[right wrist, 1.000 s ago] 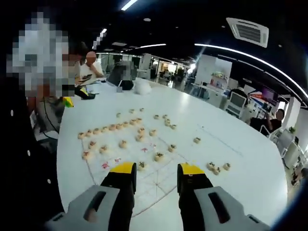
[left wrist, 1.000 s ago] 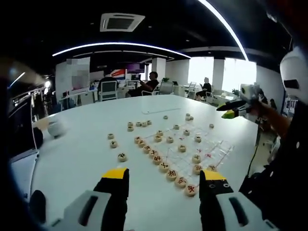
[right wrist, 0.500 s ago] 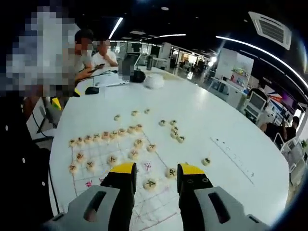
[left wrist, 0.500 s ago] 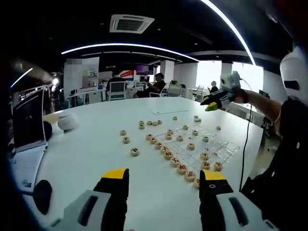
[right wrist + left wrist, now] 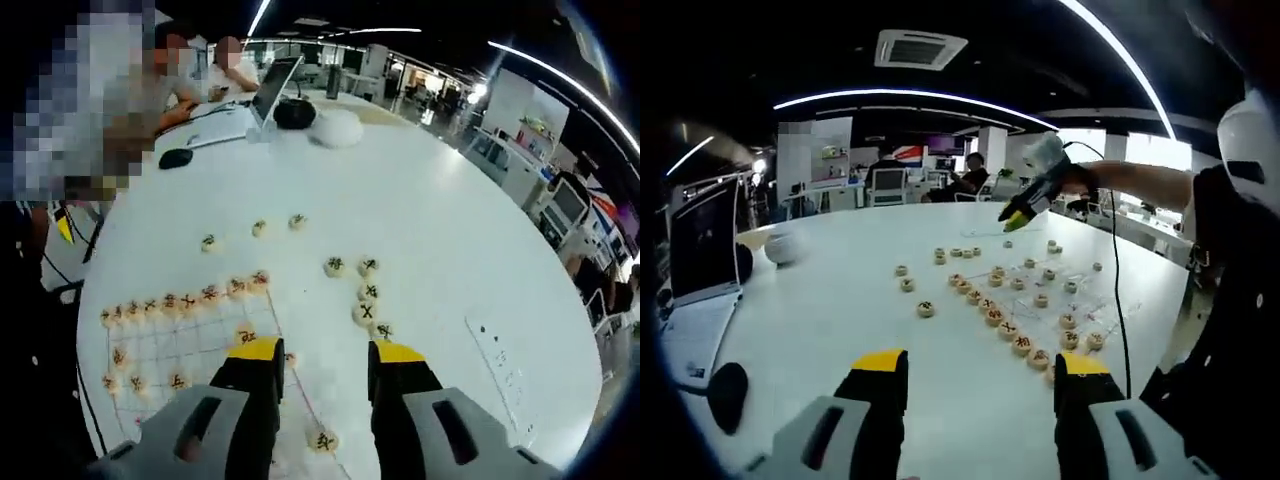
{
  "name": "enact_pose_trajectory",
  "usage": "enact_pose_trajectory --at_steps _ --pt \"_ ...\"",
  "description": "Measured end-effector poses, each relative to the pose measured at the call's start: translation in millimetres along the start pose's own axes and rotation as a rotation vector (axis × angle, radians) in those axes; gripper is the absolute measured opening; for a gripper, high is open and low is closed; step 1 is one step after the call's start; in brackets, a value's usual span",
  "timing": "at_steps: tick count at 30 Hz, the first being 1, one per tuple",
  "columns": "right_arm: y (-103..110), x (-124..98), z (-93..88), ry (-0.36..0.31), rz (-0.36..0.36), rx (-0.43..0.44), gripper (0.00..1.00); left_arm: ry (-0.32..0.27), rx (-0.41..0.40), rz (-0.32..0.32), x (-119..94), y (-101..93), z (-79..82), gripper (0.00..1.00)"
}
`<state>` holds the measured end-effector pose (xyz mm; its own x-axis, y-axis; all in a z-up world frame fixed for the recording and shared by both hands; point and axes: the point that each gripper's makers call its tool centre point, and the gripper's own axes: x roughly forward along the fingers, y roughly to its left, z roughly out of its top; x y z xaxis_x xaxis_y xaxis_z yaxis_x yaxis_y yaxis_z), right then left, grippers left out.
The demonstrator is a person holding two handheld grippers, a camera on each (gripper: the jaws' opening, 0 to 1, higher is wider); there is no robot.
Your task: Pick up the chess pieces one by one and place each piece onto its starting position on the chessboard, setting the pieces on their correct points until all the chess pieces are arranged in the starting layout
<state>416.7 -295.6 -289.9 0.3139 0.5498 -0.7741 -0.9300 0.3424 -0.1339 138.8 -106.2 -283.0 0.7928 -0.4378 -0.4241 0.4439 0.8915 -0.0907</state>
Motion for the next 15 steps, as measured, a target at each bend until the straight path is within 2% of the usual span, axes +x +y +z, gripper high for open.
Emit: enact_pose_trajectory --at_steps 5,7,10,15 --pt "-15.1 45.4 4.2 0.087 -0.003 -0.002 0.35 -0.001 -0.015 0.013 -3.7 4.3 -3.4 0.60" --pt "-15.6 57.4 5.8 0.103 0.007 0.032 0.34 -0.003 -0.021 0.017 -4.5 4.8 -4.4 0.60" --pt "-20.3 70.8 7.6 0.124 -0.002 0.040 0.32 -0.002 -0.028 0.019 -4.9 4.9 -6.4 0.60" --pt "-44.3 91.8 7.6 0.157 -0.008 0.086 0.31 0.009 -0.034 0.020 -3.8 5.7 -11.3 0.60"
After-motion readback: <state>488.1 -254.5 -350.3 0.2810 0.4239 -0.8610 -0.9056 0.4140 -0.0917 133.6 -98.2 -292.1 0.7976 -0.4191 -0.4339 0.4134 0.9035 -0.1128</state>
